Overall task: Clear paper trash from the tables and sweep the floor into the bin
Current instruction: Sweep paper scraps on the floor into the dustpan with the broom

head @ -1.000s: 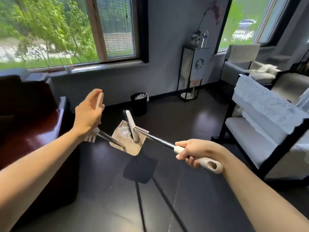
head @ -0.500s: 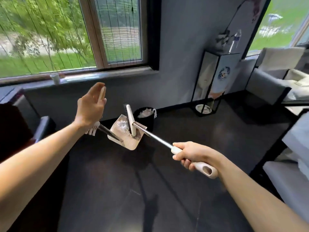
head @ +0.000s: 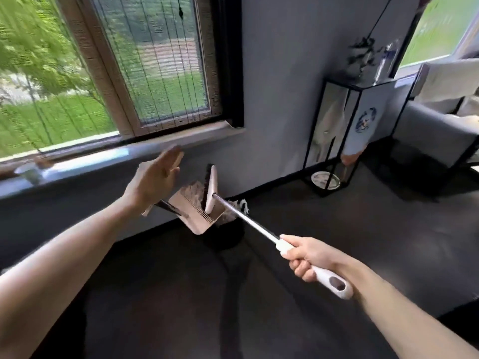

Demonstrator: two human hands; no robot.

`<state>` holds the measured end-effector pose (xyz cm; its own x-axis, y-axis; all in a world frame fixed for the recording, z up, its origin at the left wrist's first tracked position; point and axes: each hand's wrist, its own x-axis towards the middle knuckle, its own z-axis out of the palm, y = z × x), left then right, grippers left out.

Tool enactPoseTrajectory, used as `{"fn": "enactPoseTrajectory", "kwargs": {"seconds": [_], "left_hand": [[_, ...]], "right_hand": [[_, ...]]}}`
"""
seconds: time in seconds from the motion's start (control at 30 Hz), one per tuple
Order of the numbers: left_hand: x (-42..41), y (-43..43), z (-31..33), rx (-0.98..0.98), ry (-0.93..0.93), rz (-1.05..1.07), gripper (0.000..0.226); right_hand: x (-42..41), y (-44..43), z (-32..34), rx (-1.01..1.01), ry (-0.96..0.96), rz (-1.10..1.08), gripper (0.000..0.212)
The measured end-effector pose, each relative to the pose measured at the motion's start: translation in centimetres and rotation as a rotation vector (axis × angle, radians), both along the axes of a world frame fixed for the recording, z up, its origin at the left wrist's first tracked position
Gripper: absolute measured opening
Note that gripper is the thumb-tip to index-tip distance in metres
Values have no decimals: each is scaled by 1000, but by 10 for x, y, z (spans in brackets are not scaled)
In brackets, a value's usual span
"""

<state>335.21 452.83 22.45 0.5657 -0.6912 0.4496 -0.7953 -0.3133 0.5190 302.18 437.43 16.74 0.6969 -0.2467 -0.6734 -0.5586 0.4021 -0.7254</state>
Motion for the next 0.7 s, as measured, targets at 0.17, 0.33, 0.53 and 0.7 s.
{"fn": "enactPoseTrajectory", "kwargs": {"seconds": [0.17, 0.33, 0.53, 0.7], "left_hand": [[-3, -51, -20, 426, -88, -239, 56], [-19, -69, -29, 370, -86, -352, 49], [-44, -101, -34, 552, 114, -353, 65], [-71, -117, -52, 705, 429, -259, 85]], "right_hand": [[11, -42, 18, 133, -39, -182, 53], [6, -68, 32, 105, -57, -242, 55], [-14, -77, 39, 94, -103, -312, 57], [-32, -77, 37, 104, -135, -360, 58]]}}
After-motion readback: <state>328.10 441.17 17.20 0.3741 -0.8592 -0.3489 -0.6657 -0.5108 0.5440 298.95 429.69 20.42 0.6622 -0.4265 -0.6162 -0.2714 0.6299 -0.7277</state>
